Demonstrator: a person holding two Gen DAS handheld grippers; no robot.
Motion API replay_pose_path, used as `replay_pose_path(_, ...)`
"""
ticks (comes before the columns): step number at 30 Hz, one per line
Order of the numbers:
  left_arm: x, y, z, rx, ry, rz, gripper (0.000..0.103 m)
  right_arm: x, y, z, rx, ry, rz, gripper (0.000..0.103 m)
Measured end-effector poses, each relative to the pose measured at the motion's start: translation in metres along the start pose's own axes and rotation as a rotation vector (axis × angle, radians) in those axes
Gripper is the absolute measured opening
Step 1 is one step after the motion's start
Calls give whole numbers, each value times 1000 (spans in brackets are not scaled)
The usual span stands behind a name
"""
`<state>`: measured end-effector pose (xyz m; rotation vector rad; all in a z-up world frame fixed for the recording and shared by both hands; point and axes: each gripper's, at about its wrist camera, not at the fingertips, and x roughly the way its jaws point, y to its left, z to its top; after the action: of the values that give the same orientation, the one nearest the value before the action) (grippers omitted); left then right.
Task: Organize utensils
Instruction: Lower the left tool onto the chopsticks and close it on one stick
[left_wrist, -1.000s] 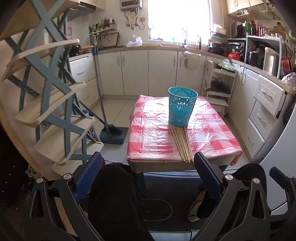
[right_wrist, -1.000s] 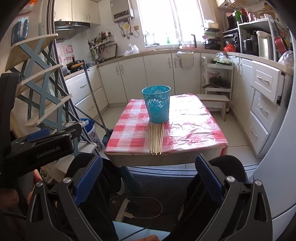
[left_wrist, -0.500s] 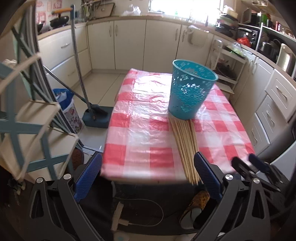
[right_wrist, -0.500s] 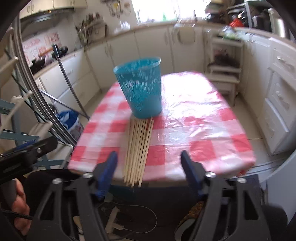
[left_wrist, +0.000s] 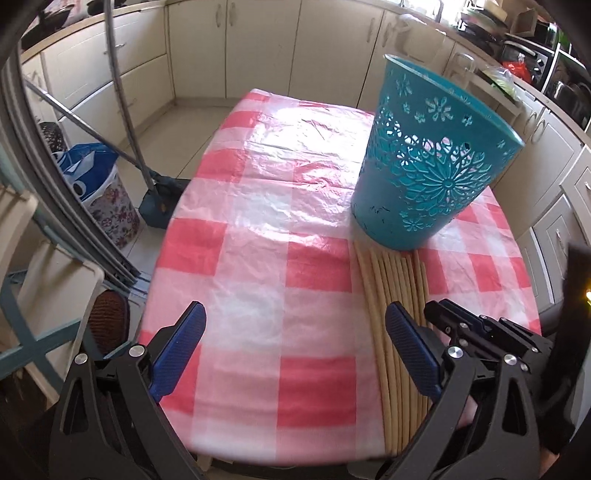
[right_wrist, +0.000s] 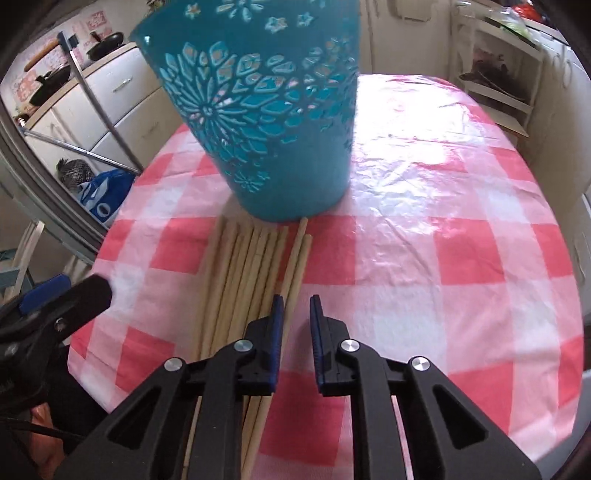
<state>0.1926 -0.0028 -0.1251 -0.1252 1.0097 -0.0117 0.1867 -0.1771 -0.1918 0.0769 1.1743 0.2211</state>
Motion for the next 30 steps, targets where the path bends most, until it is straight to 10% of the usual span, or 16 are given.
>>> replay_pose_path(20,69,-45,21,157,65,82,66,7,-11,15,-199,95,61,10)
replay_pose_path(26,67,-69,22,269,49,18,12,8,-13,20,-185,105,46,10)
replay_pose_path(30,66,-73,24,311,74,-27,4,10,-14,22,-173,107,50,11)
